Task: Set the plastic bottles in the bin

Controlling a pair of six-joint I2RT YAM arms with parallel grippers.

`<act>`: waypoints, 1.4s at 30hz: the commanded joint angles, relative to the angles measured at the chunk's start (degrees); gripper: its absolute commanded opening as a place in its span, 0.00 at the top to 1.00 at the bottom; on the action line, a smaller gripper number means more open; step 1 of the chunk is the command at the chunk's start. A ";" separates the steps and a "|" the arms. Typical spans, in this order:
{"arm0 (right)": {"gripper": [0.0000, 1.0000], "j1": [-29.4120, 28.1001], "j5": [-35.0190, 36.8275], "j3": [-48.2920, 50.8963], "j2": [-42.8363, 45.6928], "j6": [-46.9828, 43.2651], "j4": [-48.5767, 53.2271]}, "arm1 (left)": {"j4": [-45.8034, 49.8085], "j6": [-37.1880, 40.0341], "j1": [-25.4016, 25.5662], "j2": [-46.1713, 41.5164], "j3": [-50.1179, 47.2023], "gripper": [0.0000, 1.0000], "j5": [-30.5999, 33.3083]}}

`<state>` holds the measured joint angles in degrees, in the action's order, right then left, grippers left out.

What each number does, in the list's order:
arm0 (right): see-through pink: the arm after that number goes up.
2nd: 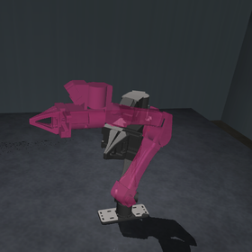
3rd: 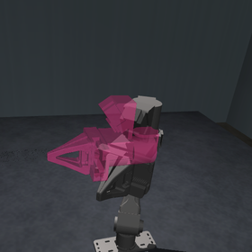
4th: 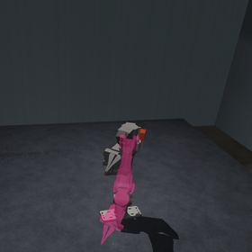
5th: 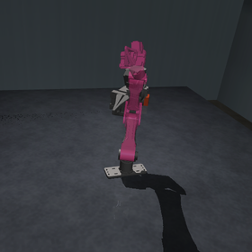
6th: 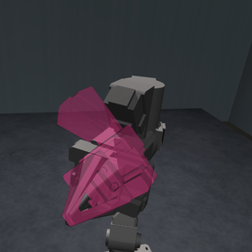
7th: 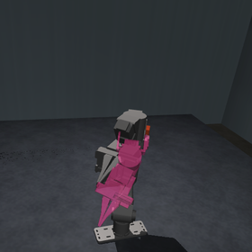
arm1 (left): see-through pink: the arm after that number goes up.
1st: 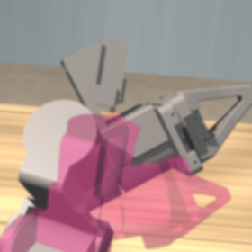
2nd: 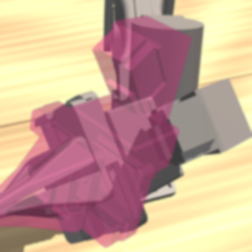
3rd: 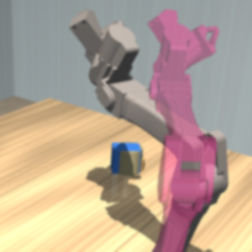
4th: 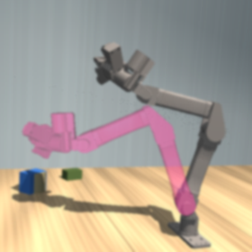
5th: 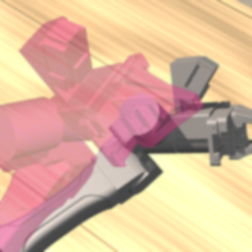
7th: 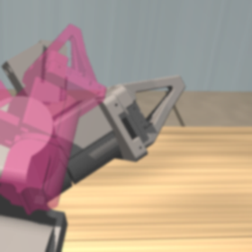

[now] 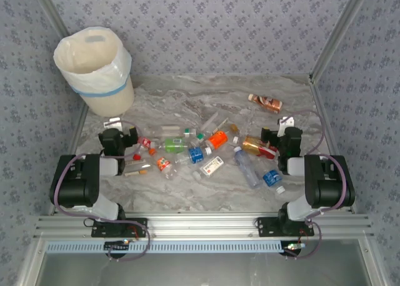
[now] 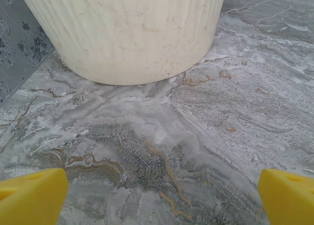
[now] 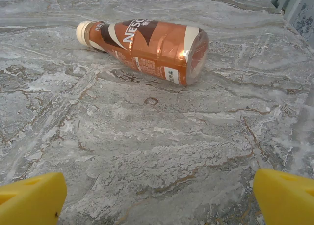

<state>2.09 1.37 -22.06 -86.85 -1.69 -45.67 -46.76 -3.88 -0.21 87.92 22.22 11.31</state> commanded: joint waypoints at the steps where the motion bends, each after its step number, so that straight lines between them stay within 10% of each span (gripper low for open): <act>1: 0.00 -0.25 0.99 -0.56 -0.15 0.64 0.06 | -1.82 0.62 0.39 -0.20 0.27 0.00 -0.24; 29: 0.00 -0.50 -0.08 0.00 1.30 0.01 0.05 | -1.60 0.55 0.42 -0.52 0.39 0.01 -0.06; 42: 0.00 -1.32 0.97 -0.12 21.92 3.43 19.14 | 21.94 -4.42 0.47 -16.48 5.18 0.01 1.51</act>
<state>1.08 1.04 -21.65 -68.95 -0.84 -34.30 -32.36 -5.21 -0.21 74.54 25.36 10.94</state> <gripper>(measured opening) 0.999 0.995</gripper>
